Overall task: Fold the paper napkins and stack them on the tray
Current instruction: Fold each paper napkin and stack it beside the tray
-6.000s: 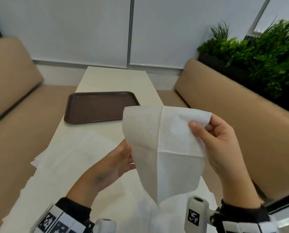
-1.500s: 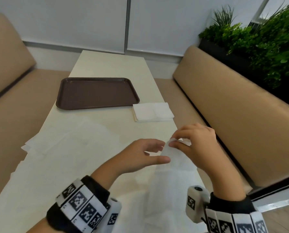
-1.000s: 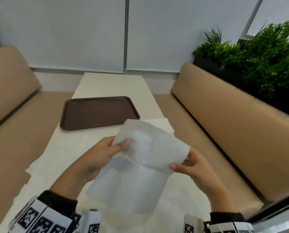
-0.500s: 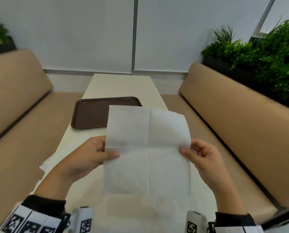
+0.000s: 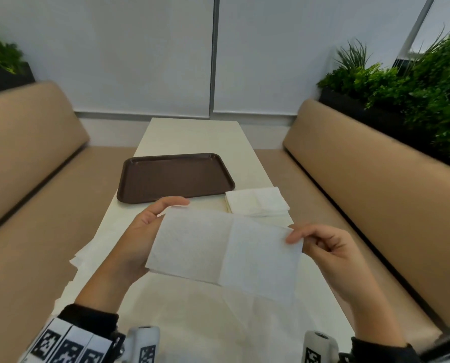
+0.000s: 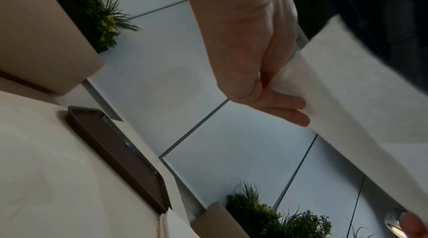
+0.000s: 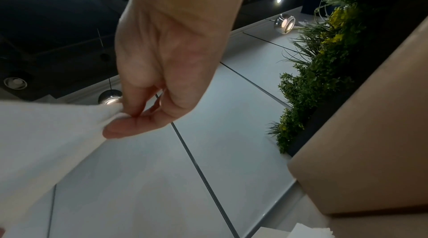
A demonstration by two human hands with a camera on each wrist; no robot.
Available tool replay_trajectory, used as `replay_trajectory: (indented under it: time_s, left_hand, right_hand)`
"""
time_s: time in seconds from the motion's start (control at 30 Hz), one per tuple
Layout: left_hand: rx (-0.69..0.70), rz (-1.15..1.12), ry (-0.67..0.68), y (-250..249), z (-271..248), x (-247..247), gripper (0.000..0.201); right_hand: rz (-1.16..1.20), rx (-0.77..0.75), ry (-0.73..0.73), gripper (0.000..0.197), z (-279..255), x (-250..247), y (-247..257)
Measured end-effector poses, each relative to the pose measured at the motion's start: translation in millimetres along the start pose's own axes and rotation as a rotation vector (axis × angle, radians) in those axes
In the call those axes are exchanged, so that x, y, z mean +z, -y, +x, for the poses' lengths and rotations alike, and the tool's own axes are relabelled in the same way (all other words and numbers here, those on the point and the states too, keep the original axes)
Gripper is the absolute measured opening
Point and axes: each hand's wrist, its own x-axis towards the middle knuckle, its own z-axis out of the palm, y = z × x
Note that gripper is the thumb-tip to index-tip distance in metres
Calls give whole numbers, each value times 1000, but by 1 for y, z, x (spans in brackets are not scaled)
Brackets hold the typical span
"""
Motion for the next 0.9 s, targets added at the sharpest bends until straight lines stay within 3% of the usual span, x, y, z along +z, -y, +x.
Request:
replay_trajectory:
  time_s: [0.13, 0.2, 0.3, 0.37, 0.43, 0.57, 0.63, 0.73, 0.9]
  left_hand:
    - [-47, 2, -51, -3, -2, 0, 38]
    - [-62, 2, -15, -8, -2, 0, 37]
    - [-4, 38, 69, -16, -2, 0, 28]
    - [94, 222, 124, -22, -4, 1, 24]
    - [161, 404, 201, -30, -6, 9, 7]
    - [240, 731, 369, -48, -5, 33, 35]
    - [278, 812, 399, -52, -3, 43, 39]
    - [315, 856, 326, -57, 1, 49, 38]
    - [259, 746, 200, -62, 12, 37, 36]
  right_hand:
    - [-87, -28, 81, 59, -4, -5, -1]
    - [-115, -33, 118, 62, -6, -7, -2]
    - [-133, -10, 185, 50, -9, -9, -2]
    - [-154, 55, 244, 50, -11, -13, 1]
    - [-202, 95, 376, 47, -9, -11, 9]
    - [-389, 15, 545, 30, 16, 17, 19]
    - [-444, -21, 540, 22, 29, 32, 20]
    - [-457, -6, 486, 27, 38, 32, 16]
    - [-437, 151, 396, 32, 41, -4, -8]
